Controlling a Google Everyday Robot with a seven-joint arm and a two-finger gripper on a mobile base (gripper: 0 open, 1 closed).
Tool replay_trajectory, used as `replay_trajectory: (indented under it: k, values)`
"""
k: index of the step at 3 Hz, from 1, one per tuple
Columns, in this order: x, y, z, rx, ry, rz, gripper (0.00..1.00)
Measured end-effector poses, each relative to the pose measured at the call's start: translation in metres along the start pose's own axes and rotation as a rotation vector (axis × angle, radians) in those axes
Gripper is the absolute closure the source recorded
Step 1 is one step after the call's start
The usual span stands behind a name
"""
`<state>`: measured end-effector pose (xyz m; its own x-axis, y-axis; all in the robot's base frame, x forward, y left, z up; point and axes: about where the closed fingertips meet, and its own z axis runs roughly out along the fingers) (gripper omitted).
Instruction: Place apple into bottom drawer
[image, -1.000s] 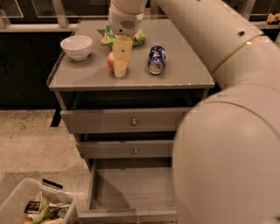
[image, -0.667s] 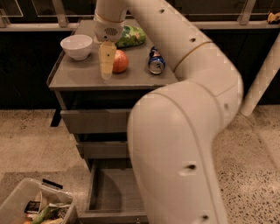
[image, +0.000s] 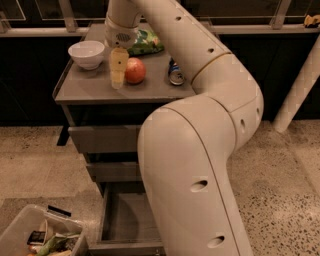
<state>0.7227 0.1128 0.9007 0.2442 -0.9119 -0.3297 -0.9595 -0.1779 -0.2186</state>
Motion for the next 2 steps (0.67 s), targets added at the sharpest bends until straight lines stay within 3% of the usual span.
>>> replay_trajectory:
  k: [1, 2]
  values:
    - [0.019, -0.008, 0.003, 0.012, -0.005, 0.046, 0.00]
    - [0.067, -0.030, 0.008, 0.060, -0.016, 0.138, 0.00]
